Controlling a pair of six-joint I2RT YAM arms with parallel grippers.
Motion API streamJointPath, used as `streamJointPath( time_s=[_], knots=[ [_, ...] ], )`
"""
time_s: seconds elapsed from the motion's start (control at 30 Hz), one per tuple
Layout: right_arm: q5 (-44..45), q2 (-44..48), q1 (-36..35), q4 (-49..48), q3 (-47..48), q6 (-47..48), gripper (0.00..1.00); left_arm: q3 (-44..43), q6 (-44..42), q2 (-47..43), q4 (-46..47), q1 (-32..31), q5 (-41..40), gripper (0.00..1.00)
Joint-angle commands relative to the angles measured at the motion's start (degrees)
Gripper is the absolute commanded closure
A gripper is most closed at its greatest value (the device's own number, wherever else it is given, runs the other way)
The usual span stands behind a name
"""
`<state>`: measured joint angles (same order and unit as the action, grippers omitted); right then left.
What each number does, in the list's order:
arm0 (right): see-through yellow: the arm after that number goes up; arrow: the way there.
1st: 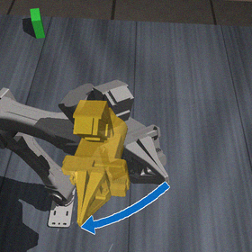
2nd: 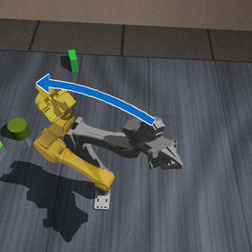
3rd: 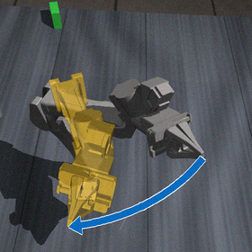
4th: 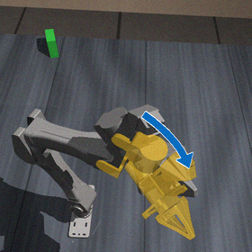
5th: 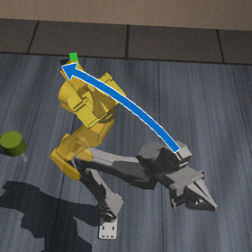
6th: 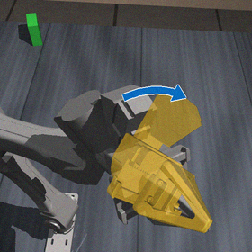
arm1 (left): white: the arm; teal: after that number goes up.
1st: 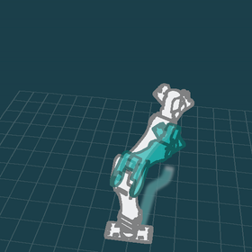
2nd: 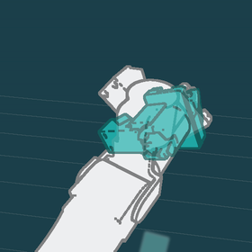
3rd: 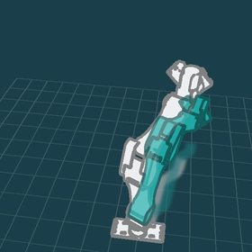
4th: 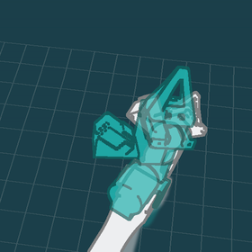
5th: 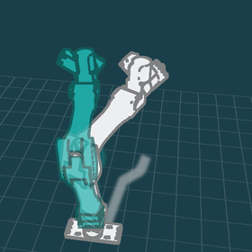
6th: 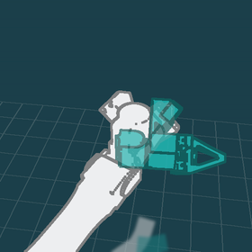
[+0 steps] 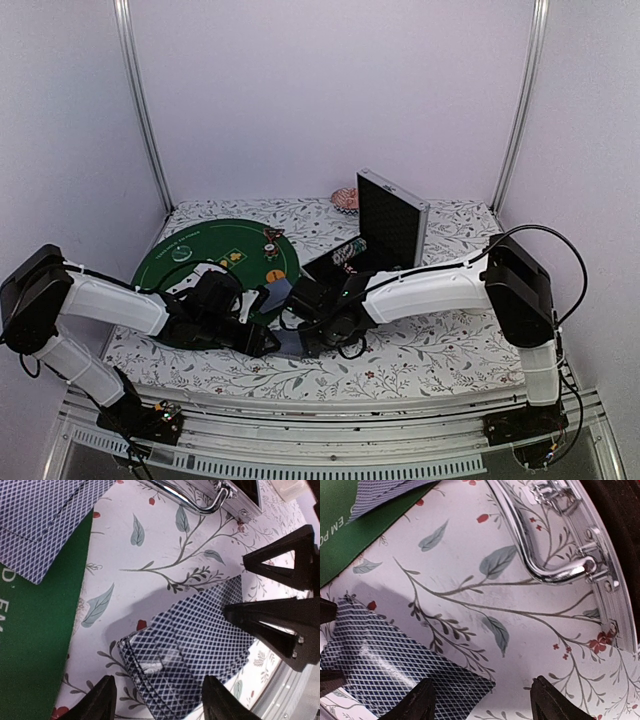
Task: Distribute texas hold em gaming equipment
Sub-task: Adjust the poker card at the face-down deck piles.
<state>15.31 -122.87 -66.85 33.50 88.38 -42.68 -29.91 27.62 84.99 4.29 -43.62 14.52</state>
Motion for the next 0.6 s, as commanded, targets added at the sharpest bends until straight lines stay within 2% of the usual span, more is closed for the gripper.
streamJointPath(
  time_s=[0.0,0.2,0.4,0.57],
  knots=[
    [1.41,2.62,-0.09,4.75,-2.82,-0.4,0.33,0.3,-0.27,1.27,-1.86,-0.8,0.48,0.39],
    [-6.24,7.48,0.54,-5.9,-7.11,1.84,0.33,0.01,-0.34,1.89,-1.83,-0.84,0.77,0.39],
    [-14.02,12.87,4.5,-17.04,-16.68,-1.3,0.36,0.12,-0.45,1.75,-1.75,-0.88,0.68,0.39],
    [-21.87,15.35,7.1,-27.81,-24.64,-2.97,0.44,0.19,-0.55,1.85,-1.59,-0.94,0.77,0.39]
  ],
)
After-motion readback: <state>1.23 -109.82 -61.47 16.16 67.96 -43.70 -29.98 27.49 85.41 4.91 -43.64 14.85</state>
